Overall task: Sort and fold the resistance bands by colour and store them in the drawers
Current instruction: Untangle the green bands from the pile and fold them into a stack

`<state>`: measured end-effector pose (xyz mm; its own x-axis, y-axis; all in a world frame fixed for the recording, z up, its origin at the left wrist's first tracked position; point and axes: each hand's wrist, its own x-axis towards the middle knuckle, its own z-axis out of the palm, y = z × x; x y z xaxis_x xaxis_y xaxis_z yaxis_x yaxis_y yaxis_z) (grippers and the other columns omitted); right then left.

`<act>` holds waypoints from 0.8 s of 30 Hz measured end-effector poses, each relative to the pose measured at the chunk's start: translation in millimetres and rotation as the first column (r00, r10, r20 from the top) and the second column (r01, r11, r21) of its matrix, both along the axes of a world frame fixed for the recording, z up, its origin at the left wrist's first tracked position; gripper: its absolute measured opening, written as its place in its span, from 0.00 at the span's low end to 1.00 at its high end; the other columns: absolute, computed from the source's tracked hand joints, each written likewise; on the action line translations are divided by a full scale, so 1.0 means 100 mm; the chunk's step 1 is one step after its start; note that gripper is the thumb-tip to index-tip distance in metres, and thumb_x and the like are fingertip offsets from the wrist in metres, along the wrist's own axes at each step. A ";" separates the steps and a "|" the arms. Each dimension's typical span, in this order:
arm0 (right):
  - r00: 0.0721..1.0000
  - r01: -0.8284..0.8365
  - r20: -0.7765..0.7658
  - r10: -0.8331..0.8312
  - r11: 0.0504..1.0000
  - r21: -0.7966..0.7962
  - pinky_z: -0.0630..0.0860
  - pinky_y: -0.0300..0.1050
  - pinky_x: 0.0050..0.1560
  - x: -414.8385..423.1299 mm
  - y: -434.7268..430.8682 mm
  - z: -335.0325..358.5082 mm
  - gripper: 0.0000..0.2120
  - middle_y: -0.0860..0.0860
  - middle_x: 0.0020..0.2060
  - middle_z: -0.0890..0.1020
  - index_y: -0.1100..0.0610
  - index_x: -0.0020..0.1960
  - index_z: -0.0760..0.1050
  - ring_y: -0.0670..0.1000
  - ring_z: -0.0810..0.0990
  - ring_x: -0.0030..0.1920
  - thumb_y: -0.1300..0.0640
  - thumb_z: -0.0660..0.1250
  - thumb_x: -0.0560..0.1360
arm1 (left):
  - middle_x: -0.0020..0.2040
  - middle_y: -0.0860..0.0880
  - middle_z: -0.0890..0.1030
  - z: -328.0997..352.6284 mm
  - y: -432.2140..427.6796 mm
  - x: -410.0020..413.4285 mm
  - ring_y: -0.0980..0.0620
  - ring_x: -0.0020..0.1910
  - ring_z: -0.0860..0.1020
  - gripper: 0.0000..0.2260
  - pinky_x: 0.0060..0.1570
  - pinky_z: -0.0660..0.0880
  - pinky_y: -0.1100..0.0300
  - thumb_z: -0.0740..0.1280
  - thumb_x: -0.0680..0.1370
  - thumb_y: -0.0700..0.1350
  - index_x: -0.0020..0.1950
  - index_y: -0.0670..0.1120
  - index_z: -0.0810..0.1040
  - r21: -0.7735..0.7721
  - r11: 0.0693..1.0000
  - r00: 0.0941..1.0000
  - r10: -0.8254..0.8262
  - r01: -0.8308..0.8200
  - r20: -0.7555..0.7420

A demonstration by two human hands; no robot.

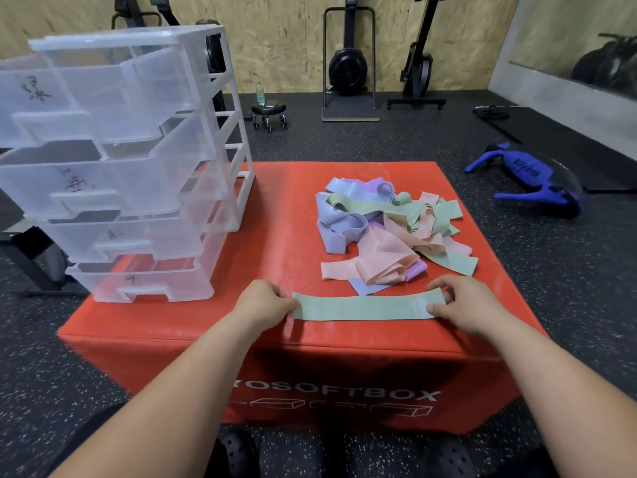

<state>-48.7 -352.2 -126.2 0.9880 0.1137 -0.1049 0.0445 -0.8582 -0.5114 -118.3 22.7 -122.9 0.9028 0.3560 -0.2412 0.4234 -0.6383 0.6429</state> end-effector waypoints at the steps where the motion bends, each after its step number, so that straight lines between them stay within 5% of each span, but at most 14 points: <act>1: 0.999 0.022 -0.040 -0.021 0.999 0.032 0.76 0.46 0.38 0.00 -0.01 0.00 0.16 0.48 0.33 0.80 0.47 0.53 0.81 0.49 0.79 0.33 0.56 0.82 0.69 | 0.29 0.50 0.79 0.00 0.01 0.01 0.49 0.31 0.74 0.08 0.34 0.70 0.59 0.76 0.72 0.47 0.39 0.42 0.87 0.003 1.000 1.000 0.003 -0.003 -0.004; 3: 0.993 0.043 -0.114 -0.034 0.996 0.076 0.82 0.52 0.40 -0.02 -0.05 0.02 0.16 0.47 0.29 0.79 0.48 0.51 0.81 0.50 0.79 0.30 0.58 0.83 0.68 | 0.30 0.50 0.80 0.00 0.03 0.03 0.48 0.33 0.77 0.08 0.37 0.73 0.58 0.77 0.72 0.49 0.38 0.45 0.87 0.056 0.998 0.999 -0.016 0.018 -0.028; 9: 0.999 -0.005 -0.046 0.002 0.999 -0.053 0.76 0.43 0.43 -0.06 -0.07 0.06 0.19 0.45 0.37 0.83 0.45 0.48 0.81 0.45 0.82 0.39 0.50 0.85 0.63 | 0.41 0.56 0.83 0.10 -0.08 0.06 0.49 0.47 0.82 0.06 0.55 0.78 0.53 0.75 0.69 0.53 0.42 0.54 0.81 0.320 0.943 0.992 -0.056 0.089 -0.111; 20: 0.947 0.002 0.319 -0.045 0.991 0.132 0.76 0.45 0.48 0.32 0.32 0.16 0.12 0.43 0.45 0.84 0.44 0.53 0.83 0.45 0.80 0.44 0.51 0.77 0.71 | 0.35 0.57 0.83 0.10 -0.12 0.44 0.50 0.41 0.83 0.09 0.49 0.80 0.51 0.74 0.68 0.57 0.41 0.56 0.78 0.177 0.981 0.985 -0.103 0.078 0.137; 24: 0.887 -0.059 0.460 0.037 0.998 0.033 0.75 0.53 0.59 0.66 0.75 0.27 0.14 0.47 0.54 0.82 0.47 0.59 0.82 0.53 0.77 0.54 0.51 0.75 0.73 | 0.38 0.56 0.83 0.11 -0.21 0.68 0.53 0.35 0.81 0.07 0.42 0.75 0.57 0.74 0.72 0.54 0.44 0.55 0.79 0.128 0.985 0.964 -0.140 0.113 0.228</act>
